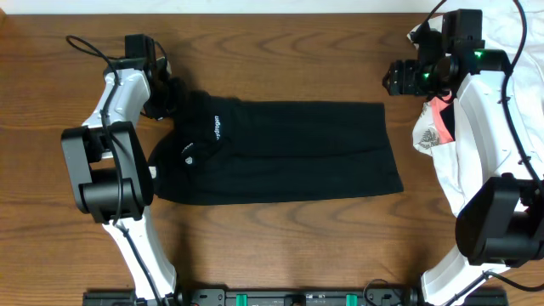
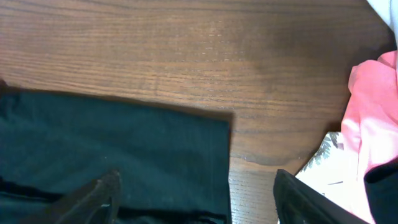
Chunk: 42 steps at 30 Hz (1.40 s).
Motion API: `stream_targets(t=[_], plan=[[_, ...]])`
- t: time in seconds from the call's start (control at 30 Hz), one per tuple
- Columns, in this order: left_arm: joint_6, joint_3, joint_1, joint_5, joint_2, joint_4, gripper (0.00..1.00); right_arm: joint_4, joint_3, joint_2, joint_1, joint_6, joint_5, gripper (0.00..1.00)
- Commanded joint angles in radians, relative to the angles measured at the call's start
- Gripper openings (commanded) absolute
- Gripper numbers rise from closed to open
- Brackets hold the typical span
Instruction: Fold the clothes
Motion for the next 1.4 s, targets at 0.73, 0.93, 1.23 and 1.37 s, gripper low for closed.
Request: stream_targets(t=[0.73, 0.93, 1.23, 1.37], plan=[[0.050, 0.012, 0.006, 0.014, -0.245, -0.034, 0.06, 0.004, -0.003, 0.023, 0.003, -0.015, -0.008, 0.75], [0.048, 0.008, 0.006, 0.013, -0.243, -0.060, 0.06, 0.025, -0.003, 0.126, 0.003, -0.014, -0.028, 0.77], [0.048, 0.008, 0.006, 0.013, -0.243, -0.063, 0.06, 0.110, -0.003, 0.263, 0.003, -0.014, -0.137, 0.80], [0.048, 0.006, 0.006, 0.013, -0.243, -0.063, 0.06, 0.140, -0.003, 0.278, 0.003, -0.014, -0.143, 0.80]])
